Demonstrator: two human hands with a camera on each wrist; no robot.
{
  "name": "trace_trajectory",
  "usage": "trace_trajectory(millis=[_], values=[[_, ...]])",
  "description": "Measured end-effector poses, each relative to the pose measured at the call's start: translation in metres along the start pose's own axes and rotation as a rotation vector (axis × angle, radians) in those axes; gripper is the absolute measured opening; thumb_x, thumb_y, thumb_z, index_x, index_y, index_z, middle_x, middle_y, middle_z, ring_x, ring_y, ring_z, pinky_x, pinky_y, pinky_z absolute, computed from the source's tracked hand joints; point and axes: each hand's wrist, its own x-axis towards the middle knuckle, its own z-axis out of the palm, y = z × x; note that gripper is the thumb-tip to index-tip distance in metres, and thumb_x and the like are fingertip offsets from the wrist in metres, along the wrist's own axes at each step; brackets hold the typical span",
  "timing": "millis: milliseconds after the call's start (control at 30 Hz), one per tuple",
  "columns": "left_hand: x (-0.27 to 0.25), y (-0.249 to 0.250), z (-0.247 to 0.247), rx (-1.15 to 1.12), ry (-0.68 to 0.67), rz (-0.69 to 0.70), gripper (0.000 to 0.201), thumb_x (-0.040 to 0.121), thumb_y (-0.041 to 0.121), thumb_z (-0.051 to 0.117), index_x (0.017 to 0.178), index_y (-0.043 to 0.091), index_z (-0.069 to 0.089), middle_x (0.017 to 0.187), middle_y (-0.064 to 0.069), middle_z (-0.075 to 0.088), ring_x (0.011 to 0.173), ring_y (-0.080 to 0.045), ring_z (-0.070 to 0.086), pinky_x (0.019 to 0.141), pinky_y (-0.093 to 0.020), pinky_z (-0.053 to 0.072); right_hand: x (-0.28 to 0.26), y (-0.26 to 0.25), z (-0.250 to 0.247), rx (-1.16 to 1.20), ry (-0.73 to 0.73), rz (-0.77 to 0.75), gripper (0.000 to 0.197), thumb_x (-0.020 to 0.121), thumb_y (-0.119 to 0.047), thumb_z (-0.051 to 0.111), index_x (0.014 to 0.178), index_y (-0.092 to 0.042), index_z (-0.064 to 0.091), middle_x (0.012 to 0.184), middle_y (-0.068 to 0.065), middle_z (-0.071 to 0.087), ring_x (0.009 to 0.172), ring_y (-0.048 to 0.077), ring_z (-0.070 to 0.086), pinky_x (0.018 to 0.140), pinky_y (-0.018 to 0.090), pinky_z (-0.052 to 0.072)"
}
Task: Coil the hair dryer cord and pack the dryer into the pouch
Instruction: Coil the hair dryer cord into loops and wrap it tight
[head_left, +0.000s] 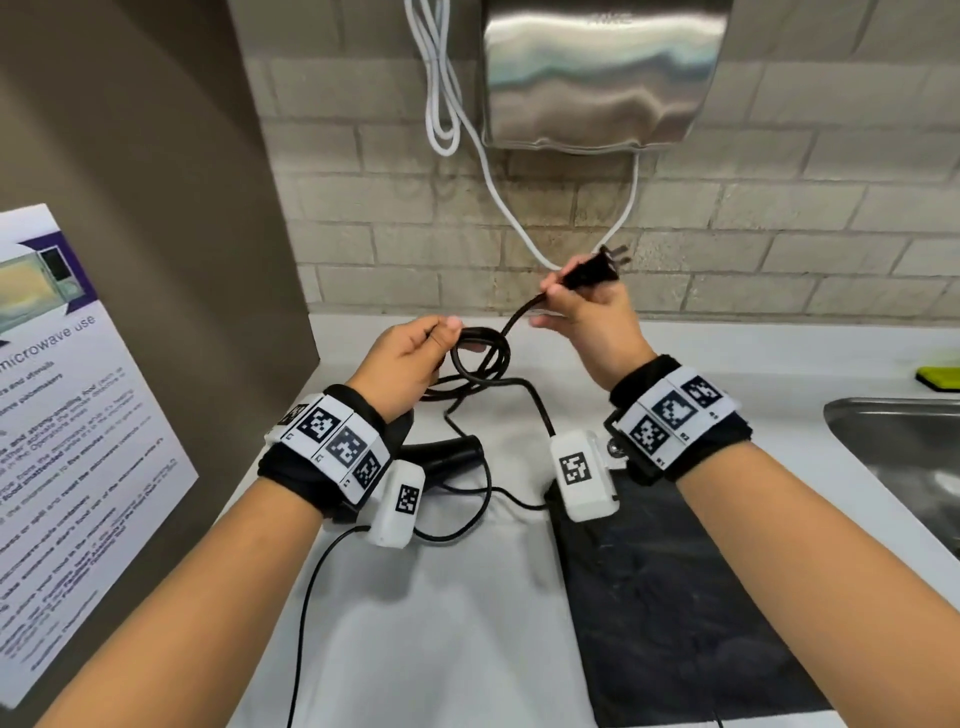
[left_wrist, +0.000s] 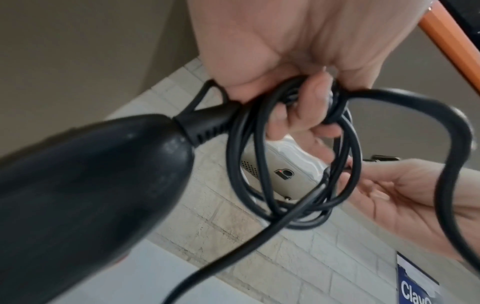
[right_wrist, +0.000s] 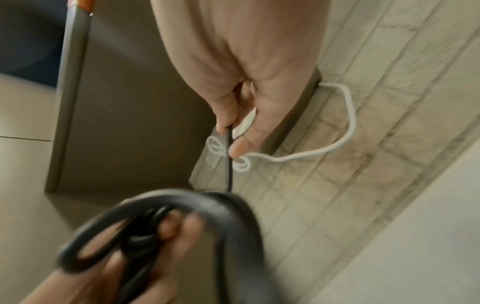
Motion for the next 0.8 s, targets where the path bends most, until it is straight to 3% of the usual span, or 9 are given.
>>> trace_trajectory(millis=[67, 167, 300, 367, 433, 567, 633, 733, 800], values=[[0.000, 0.001, 0.001, -0.059, 0.043, 0.012, 0.029, 0.099, 0.020, 0.036, 0.081, 0.014, 0.058, 0.059, 0.005, 0.056, 0.041, -0.002, 0.030, 0.040, -0.012, 0.025, 0.003, 0.005, -0.020, -0.018, 0.100, -0.046, 0.032, 0.087, 0.014, 0.045, 0.077, -0.016, 0.042, 0.080, 0.003, 0.049, 0.073, 0.011, 0.054, 0.057, 0.020, 0.055], [0.000, 0.000, 0.001, -0.123, 0.060, -0.012, 0.030, 0.100, 0.018, 0.033, 0.079, 0.011, 0.054, 0.065, 0.000, 0.049, 0.043, 0.002, 0.040, 0.043, -0.008, 0.030, 0.003, 0.026, -0.050, -0.119, 0.269, -0.019, 0.033, 0.087, 0.013, 0.047, 0.077, -0.018, 0.041, 0.078, 0.001, 0.049, 0.064, 0.012, 0.055, 0.055, 0.019, 0.055], [0.000, 0.000, 0.000, -0.131, 0.059, -0.001, 0.029, 0.100, 0.018, 0.033, 0.079, 0.012, 0.052, 0.068, -0.003, 0.046, 0.045, 0.002, 0.041, 0.044, -0.009, 0.030, -0.001, 0.053, -0.095, -0.184, 0.509, 0.151, 0.033, 0.087, 0.011, 0.048, 0.072, -0.017, 0.039, 0.072, 0.004, 0.049, 0.035, 0.006, 0.054, 0.043, 0.017, 0.051], [0.000, 0.002, -0.001, -0.156, 0.070, 0.000, 0.029, 0.100, 0.017, 0.032, 0.080, 0.011, 0.051, 0.069, -0.003, 0.046, 0.043, 0.003, 0.042, 0.042, -0.008, 0.030, -0.005, 0.064, -0.118, -0.213, 0.619, 0.264, 0.032, 0.086, 0.010, 0.051, 0.068, -0.014, 0.040, 0.070, 0.009, 0.050, 0.032, 0.005, 0.053, 0.039, 0.016, 0.049], [-0.001, 0.004, 0.000, -0.144, 0.055, 0.010, 0.029, 0.100, 0.016, 0.031, 0.080, 0.011, 0.050, 0.069, -0.004, 0.045, 0.041, 0.002, 0.042, 0.042, -0.007, 0.030, -0.012, 0.074, -0.135, -0.236, 0.633, 0.358, 0.031, 0.086, 0.009, 0.053, 0.065, -0.010, 0.042, 0.069, 0.013, 0.048, 0.030, 0.004, 0.051, 0.036, 0.014, 0.047], [-0.002, 0.005, 0.001, -0.117, 0.043, 0.021, 0.029, 0.101, 0.016, 0.030, 0.080, 0.011, 0.049, 0.070, -0.003, 0.046, 0.042, 0.002, 0.041, 0.042, -0.009, 0.029, -0.020, 0.089, -0.147, -0.282, 0.625, 0.493, 0.029, 0.088, 0.005, 0.050, 0.063, -0.008, 0.042, 0.064, 0.009, 0.046, 0.024, 0.002, 0.046, 0.031, 0.012, 0.041], [-0.002, 0.006, -0.001, -0.125, 0.042, 0.014, 0.029, 0.101, 0.017, 0.029, 0.081, 0.011, 0.049, 0.071, -0.003, 0.046, 0.039, 0.001, 0.038, 0.042, -0.009, 0.028, -0.020, 0.095, -0.153, -0.351, 0.616, 0.589, 0.025, 0.088, 0.003, 0.050, 0.065, -0.004, 0.046, 0.063, 0.009, 0.046, 0.034, 0.013, 0.052, 0.029, 0.013, 0.039], [-0.003, 0.008, -0.001, -0.135, 0.031, 0.005, 0.028, 0.101, 0.018, 0.028, 0.084, 0.010, 0.048, 0.071, -0.002, 0.045, 0.038, 0.000, 0.037, 0.041, -0.009, 0.028, -0.024, 0.104, -0.170, -0.516, 0.573, 0.722, 0.013, 0.087, -0.004, 0.054, 0.089, 0.008, 0.060, 0.063, 0.010, 0.050, 0.054, 0.020, 0.048, 0.047, 0.024, 0.047], [-0.004, 0.008, 0.000, -0.138, 0.026, 0.001, 0.027, 0.101, 0.018, 0.028, 0.086, 0.008, 0.048, 0.070, -0.003, 0.045, 0.038, 0.000, 0.038, 0.041, -0.009, 0.028, -0.030, 0.111, -0.184, -0.711, 0.465, 0.782, 0.031, 0.087, -0.009, 0.052, 0.112, 0.009, 0.056, 0.080, 0.010, 0.059, 0.065, 0.019, 0.055, 0.061, 0.026, 0.051]])
